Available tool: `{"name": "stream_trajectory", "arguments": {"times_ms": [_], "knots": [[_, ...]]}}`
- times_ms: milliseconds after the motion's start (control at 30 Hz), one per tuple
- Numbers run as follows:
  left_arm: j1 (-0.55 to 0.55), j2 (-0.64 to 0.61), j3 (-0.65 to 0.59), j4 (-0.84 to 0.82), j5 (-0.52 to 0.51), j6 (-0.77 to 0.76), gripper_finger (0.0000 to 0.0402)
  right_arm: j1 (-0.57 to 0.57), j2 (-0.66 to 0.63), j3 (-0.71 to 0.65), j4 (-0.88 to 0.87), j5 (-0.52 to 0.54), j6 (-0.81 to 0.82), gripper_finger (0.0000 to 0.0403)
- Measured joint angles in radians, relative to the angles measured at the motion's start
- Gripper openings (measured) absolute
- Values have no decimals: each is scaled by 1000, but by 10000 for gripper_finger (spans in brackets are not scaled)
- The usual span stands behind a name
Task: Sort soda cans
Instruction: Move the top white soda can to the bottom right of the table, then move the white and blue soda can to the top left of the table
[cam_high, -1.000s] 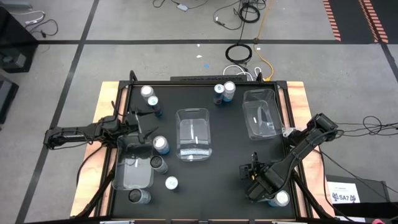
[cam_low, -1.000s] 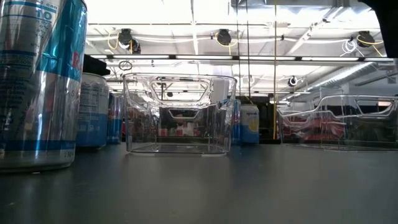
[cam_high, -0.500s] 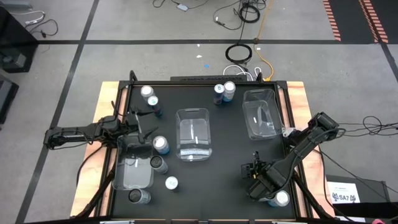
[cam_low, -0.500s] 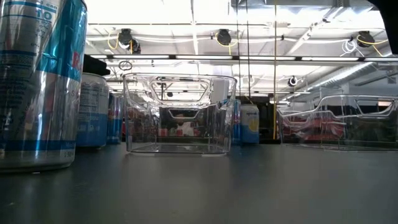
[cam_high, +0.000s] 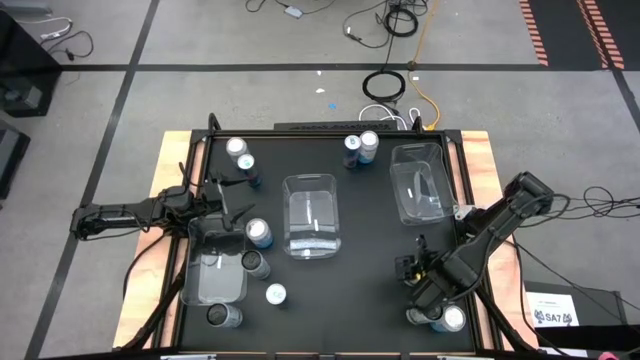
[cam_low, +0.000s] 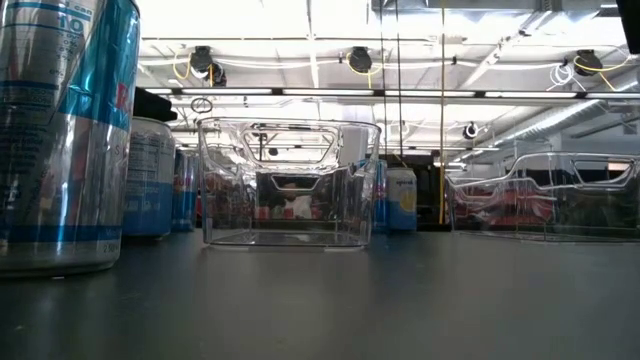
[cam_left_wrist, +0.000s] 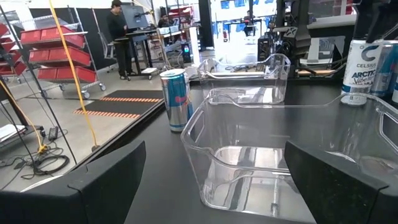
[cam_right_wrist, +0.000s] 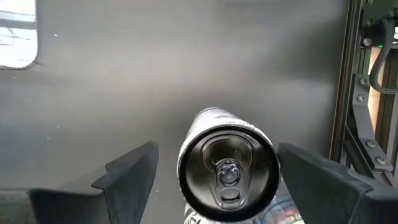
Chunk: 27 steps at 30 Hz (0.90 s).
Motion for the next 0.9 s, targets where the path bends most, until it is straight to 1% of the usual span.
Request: {"name": "stream_trajectory", "arguments": {"times_ms": [300, 333, 433, 600, 700, 800, 900], "knots": [[0, 0, 0, 1, 0, -2, 391, 0, -77, 1, -26, 1, 0, 322], [-1, 0, 0, 2, 1, -20, 391, 0, -87, 1, -28, 2, 0, 322], [-1, 0, 0, 10, 8, -139, 391, 0, -117, 1, -28, 10, -1, 322], [-1, 0, 0, 22, 8, -295, 391, 0, -165, 1, -28, 90, -1, 322], [-1, 0, 0, 76, 4, -376, 391, -3, -190, 1, -28, 156, -3, 322], [-1, 0, 20, 111, 1, -395, 391, -13, -212, 1, -28, 198, -16, 322], [-1, 0, 82, 97, -12, -395, 391, -33, -230, 1, -28, 236, -55, 322]]}}
